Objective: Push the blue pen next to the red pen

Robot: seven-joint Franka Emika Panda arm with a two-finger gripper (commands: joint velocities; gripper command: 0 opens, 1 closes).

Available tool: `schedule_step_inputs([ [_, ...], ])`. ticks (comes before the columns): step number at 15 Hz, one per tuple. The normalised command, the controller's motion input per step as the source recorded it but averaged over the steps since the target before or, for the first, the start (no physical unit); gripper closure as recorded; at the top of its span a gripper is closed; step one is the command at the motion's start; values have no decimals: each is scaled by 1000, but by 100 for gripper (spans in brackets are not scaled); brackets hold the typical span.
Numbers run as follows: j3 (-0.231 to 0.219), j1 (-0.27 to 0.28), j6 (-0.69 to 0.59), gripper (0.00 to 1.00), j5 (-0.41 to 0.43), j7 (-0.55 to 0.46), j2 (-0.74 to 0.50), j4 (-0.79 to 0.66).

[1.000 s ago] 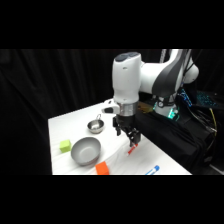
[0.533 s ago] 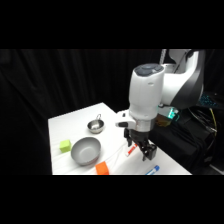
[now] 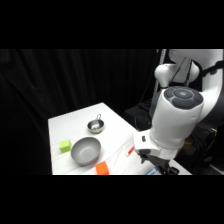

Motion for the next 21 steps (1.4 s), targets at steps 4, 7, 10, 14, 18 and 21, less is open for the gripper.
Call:
schedule_step_inputs([
  [4, -37, 161, 107, 0, -69, 167, 276, 245],
  [7, -54, 134, 177, 0, -22, 99, 234, 155],
  [10, -74, 102, 213, 0, 11, 38, 184, 87],
  [14, -100, 56, 259, 0, 44, -23, 100, -13],
  [18, -101, 38, 284, 0, 64, -55, -23, -142],
  [21, -140, 43, 337, 0, 44, -42, -159, -318],
])
